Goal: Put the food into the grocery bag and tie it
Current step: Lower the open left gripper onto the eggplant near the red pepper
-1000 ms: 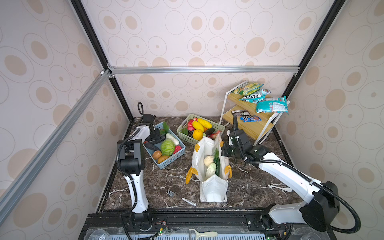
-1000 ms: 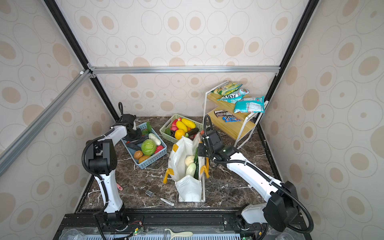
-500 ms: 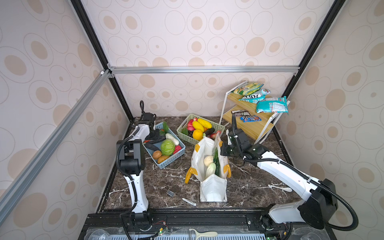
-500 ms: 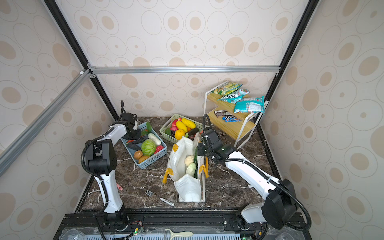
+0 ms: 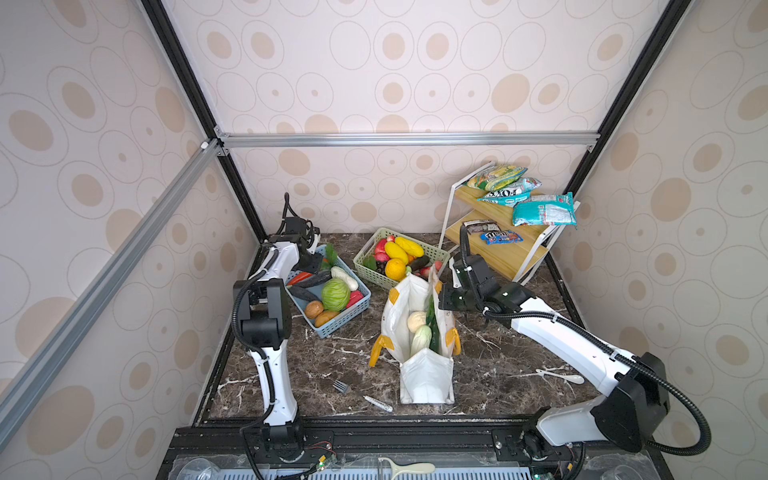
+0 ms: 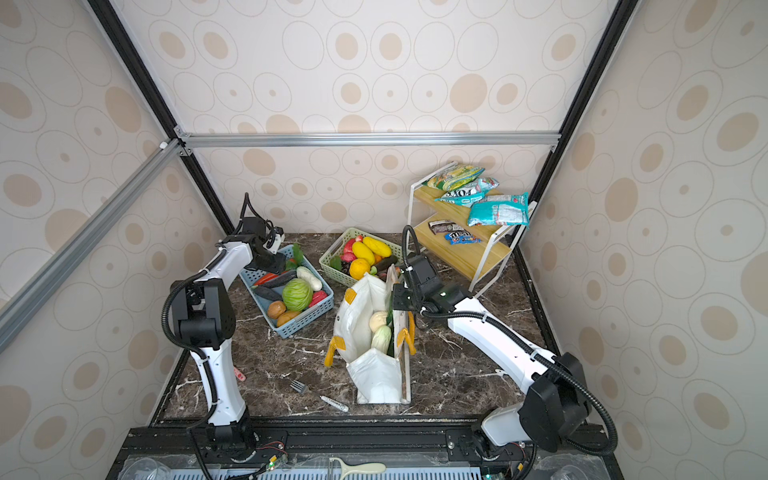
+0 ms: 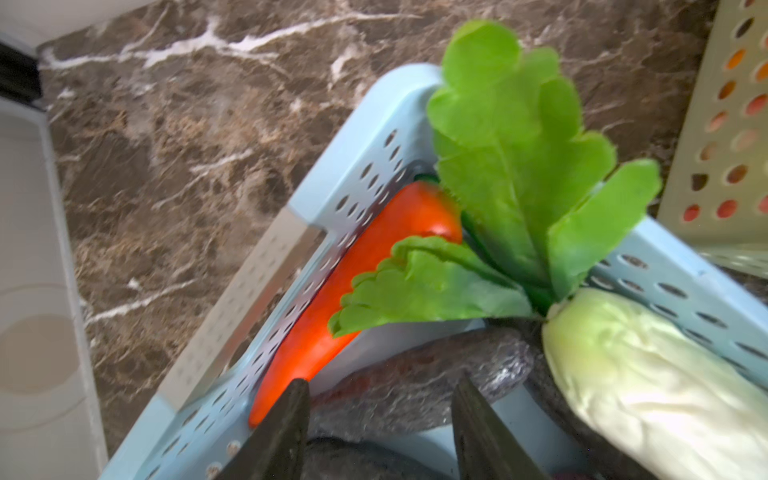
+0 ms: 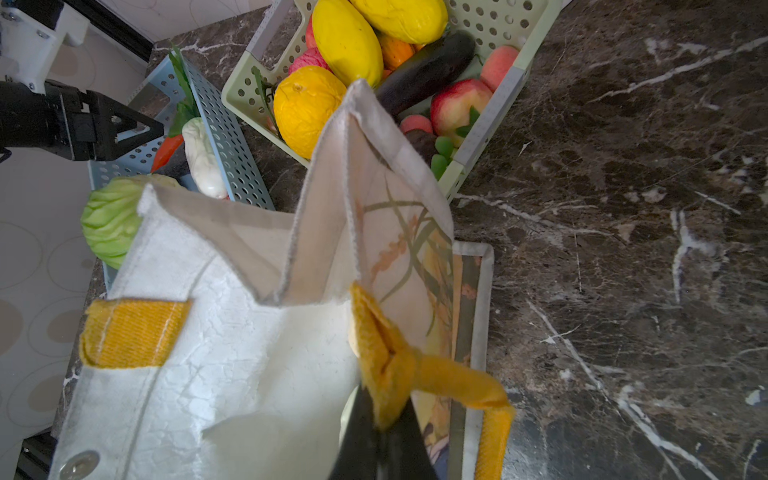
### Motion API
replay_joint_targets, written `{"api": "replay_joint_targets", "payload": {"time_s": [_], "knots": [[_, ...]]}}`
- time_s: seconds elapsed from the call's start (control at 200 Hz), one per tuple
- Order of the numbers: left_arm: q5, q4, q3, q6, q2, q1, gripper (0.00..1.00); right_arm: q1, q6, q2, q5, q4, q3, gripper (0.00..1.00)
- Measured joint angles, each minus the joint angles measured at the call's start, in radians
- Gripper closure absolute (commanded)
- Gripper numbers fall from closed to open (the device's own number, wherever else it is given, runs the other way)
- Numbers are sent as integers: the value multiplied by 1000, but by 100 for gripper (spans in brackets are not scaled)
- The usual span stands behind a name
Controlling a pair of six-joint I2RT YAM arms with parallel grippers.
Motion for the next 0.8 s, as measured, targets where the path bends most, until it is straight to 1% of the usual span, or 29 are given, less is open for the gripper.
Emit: {"api": "replay_joint_targets", "payload": {"time_s": [0.155, 0.395, 0.64, 0.8], "knots": [[5, -15, -3, 26, 38, -10, 44, 0, 2, 0, 5, -7, 4, 100], [3, 8, -33, 43, 34, -11, 42, 0, 2, 0, 6, -29, 17, 100], [-7, 0, -36, 44, 28, -14, 43, 0, 2, 2, 6, -33, 21, 100], [-4, -17, -48, 46, 0, -15, 46, 0, 2, 17, -3, -35, 35, 100]]}}
